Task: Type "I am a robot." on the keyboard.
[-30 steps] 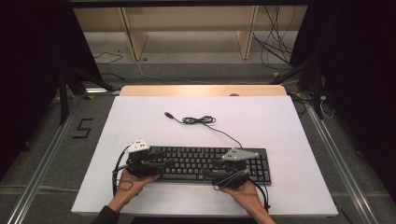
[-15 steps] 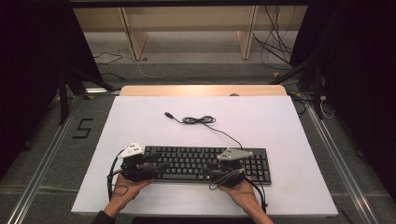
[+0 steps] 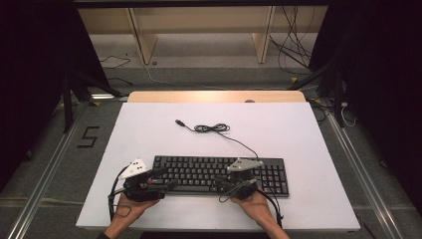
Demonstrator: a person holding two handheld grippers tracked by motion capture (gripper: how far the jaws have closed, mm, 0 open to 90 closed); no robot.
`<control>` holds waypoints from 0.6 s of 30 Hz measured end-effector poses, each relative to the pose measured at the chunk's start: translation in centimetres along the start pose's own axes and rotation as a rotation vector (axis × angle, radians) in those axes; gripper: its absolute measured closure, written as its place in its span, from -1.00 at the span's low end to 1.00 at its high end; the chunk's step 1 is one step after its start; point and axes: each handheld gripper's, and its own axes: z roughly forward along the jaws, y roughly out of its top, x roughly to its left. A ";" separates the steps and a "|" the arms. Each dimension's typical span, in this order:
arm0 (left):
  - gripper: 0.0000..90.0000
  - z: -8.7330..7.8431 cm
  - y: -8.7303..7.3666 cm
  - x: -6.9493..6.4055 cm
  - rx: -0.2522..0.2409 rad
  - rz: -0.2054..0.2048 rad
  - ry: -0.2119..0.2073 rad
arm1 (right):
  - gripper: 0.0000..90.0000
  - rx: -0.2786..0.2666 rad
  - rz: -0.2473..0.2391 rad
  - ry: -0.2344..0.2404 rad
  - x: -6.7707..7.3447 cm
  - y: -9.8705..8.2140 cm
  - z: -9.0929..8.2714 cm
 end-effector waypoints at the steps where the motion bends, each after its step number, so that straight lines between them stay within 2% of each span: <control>1: -0.32 -0.1 -0.1 0.0 0.000 0.006 -0.002 | 0.91 0.003 0.001 0.001 0.0 0.0 0.1; 8: -0.35 -0.6 -0.3 -0.6 -0.008 0.008 -0.010 | 1.00 0.015 -0.002 -0.005 0.0 0.0 0.5; 18: -0.36 -0.7 -0.7 -0.9 0.001 0.008 -0.013 | 1.00 0.035 -0.003 -0.012 0.0 -0.1 1.1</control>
